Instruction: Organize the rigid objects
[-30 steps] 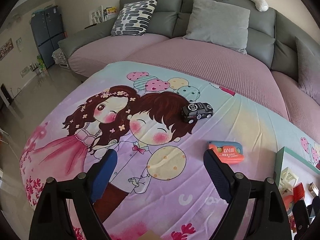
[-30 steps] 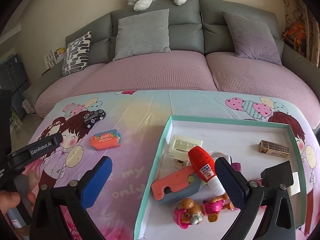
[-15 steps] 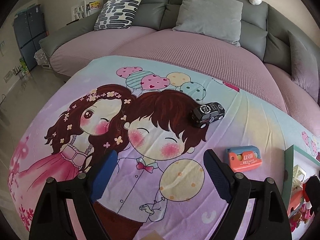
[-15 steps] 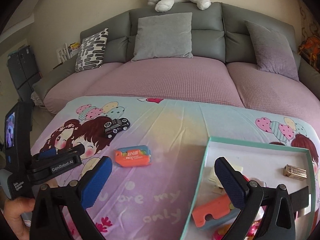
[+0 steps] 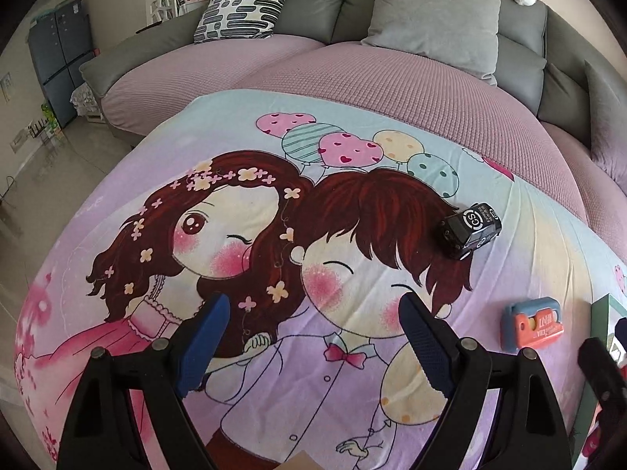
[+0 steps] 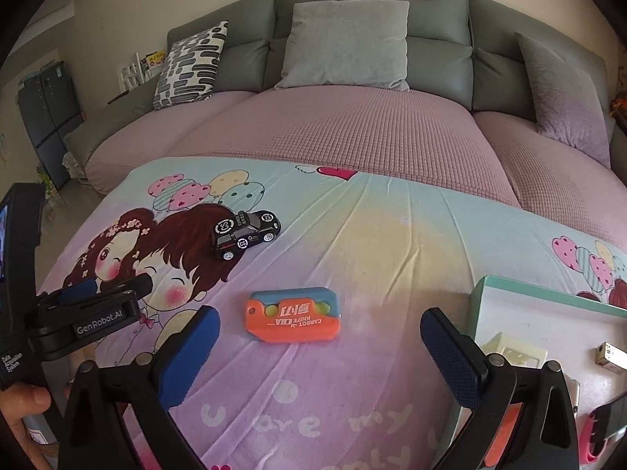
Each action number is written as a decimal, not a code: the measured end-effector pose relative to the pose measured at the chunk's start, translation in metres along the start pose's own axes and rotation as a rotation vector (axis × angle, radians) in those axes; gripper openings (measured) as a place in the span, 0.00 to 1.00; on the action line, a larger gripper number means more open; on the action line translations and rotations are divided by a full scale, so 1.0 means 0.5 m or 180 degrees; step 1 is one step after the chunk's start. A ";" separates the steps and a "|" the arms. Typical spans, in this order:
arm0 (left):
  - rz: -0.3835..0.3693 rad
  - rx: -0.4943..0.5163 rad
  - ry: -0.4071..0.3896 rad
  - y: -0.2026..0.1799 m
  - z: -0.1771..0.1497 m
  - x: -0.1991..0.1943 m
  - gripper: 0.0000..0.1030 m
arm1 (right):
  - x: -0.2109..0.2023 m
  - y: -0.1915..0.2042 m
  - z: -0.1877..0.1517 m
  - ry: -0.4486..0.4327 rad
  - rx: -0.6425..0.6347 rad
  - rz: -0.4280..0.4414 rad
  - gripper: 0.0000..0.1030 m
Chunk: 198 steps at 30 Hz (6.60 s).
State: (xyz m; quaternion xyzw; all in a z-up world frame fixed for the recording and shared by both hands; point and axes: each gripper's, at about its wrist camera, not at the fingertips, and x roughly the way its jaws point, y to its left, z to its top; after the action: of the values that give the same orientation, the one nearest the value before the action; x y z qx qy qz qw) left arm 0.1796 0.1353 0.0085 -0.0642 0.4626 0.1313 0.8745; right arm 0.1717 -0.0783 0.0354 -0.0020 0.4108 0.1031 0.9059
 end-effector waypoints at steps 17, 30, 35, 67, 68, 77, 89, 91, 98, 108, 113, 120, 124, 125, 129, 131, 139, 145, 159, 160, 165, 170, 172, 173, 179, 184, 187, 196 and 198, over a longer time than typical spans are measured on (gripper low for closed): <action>-0.0406 0.0359 -0.0037 -0.073 0.049 0.049 0.86 | 0.128 0.015 -0.025 0.0274 0.0167 -0.0007 0.86; -0.0506 0.0957 -0.0214 -0.191 0.075 0.073 0.86 | 0.126 -0.019 -0.024 0.0208 0.0248 -0.0085 0.71; -0.0464 0.1113 -0.0211 -0.220 0.079 0.095 0.86 | 0.125 -0.024 -0.026 0.0194 0.0264 -0.0073 0.71; -0.0706 0.0682 -0.0511 -0.192 0.009 -0.115 0.36 | -0.035 -0.059 -0.060 0.0044 0.0545 0.0058 0.71; -0.0726 0.0663 -0.0533 -0.195 0.002 -0.131 0.36 | -0.052 -0.064 -0.066 0.0022 0.0568 0.0046 0.71; -0.0976 0.0635 -0.0546 -0.262 -0.100 -0.234 0.36 | -0.200 -0.172 -0.143 -0.0125 0.0895 -0.0320 0.71; -0.1206 0.1031 -0.0334 -0.410 -0.232 -0.286 0.36 | -0.284 -0.353 -0.260 0.0014 0.1410 -0.0902 0.71; -0.1230 0.1102 -0.0288 -0.433 -0.250 -0.286 0.36 | -0.289 -0.371 -0.268 0.0019 0.1459 -0.0928 0.71; -0.1144 0.1254 -0.0247 -0.467 -0.281 -0.277 0.37 | -0.291 -0.402 -0.286 0.0066 0.1538 -0.0882 0.71; -0.1191 0.1321 -0.0004 -0.482 -0.292 -0.255 0.37 | -0.282 -0.408 -0.286 0.0106 0.1510 -0.0790 0.71; -0.1140 0.1332 0.0074 -0.488 -0.294 -0.246 0.37 | -0.276 -0.417 -0.288 0.0149 0.1515 -0.0783 0.71; -0.1070 0.1376 0.0066 -0.498 -0.298 -0.249 0.37 | -0.270 -0.428 -0.292 0.0221 0.1511 -0.0805 0.71; -0.1033 0.1351 0.0085 -0.497 -0.296 -0.245 0.38 | -0.266 -0.432 -0.295 0.0259 0.1514 -0.0789 0.71; -0.1020 0.1347 0.0081 -0.496 -0.296 -0.246 0.40 | -0.265 -0.433 -0.296 0.0268 0.1511 -0.0784 0.71; -0.0955 0.1344 0.0091 -0.495 -0.294 -0.246 0.47 | -0.258 -0.432 -0.297 0.0322 0.1472 -0.0801 0.71; -0.0911 0.1354 0.0087 -0.495 -0.293 -0.249 0.48 | -0.254 -0.430 -0.297 0.0358 0.1430 -0.0826 0.71; -0.0792 0.1305 0.0016 -0.483 -0.282 -0.262 0.74 | -0.253 -0.428 -0.296 0.0397 0.1376 -0.0872 0.74; -0.0702 0.1075 -0.0076 -0.452 -0.262 -0.265 0.87 | -0.251 -0.407 -0.287 0.0374 0.1201 -0.0858 0.99; -0.0481 0.0696 -0.0191 -0.369 -0.240 -0.265 0.88 | -0.259 -0.370 -0.276 0.0298 0.1032 -0.0876 1.00; -0.0457 0.0674 -0.0214 -0.362 -0.238 -0.267 0.88 | -0.260 -0.366 -0.274 0.0293 0.1014 -0.0878 1.00; -0.0344 0.0610 -0.0236 -0.319 -0.240 -0.268 0.88 | -0.265 -0.340 -0.268 0.0282 0.0889 -0.0915 1.00; -0.0316 0.0612 -0.0112 -0.286 -0.245 -0.260 0.88 | -0.276 -0.320 -0.262 0.0232 0.0854 -0.0954 1.00; -0.0277 0.0621 -0.0081 -0.278 -0.247 -0.255 0.88 | -0.277 -0.314 -0.259 0.0232 0.0849 -0.0995 1.00; -0.0277 0.0620 -0.0053 -0.276 -0.247 -0.252 0.88 | -0.276 -0.310 -0.258 0.0240 0.0834 -0.1011 1.00; -0.0362 0.0730 0.0028 -0.284 -0.255 -0.240 0.88 | -0.269 -0.292 -0.257 0.0290 0.0798 -0.1015 1.00; -0.0298 0.0828 0.0036 -0.292 -0.262 -0.237 0.88 | -0.268 -0.275 -0.258 0.0313 0.0742 -0.1033 1.00; -0.0275 0.0818 0.0025 -0.287 -0.261 -0.239 0.88 | -0.270 -0.271 -0.260 0.0316 0.0732 -0.1065 1.00; -0.0248 0.0840 0.0093 -0.281 -0.265 -0.230 0.88 | -0.268 -0.262 -0.264 0.0361 0.0686 -0.1109 1.00; -0.0249 0.0848 0.0105 -0.281 -0.265 -0.229 0.88 | -0.267 -0.260 -0.267 0.0369 0.0683 -0.1109 1.00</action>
State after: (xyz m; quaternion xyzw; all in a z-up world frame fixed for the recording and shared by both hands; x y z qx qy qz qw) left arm 0.0539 -0.0498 0.0270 0.0325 0.4873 0.0335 0.8720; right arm 0.0112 -0.2421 0.0359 0.0176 0.4643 -0.0997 0.8799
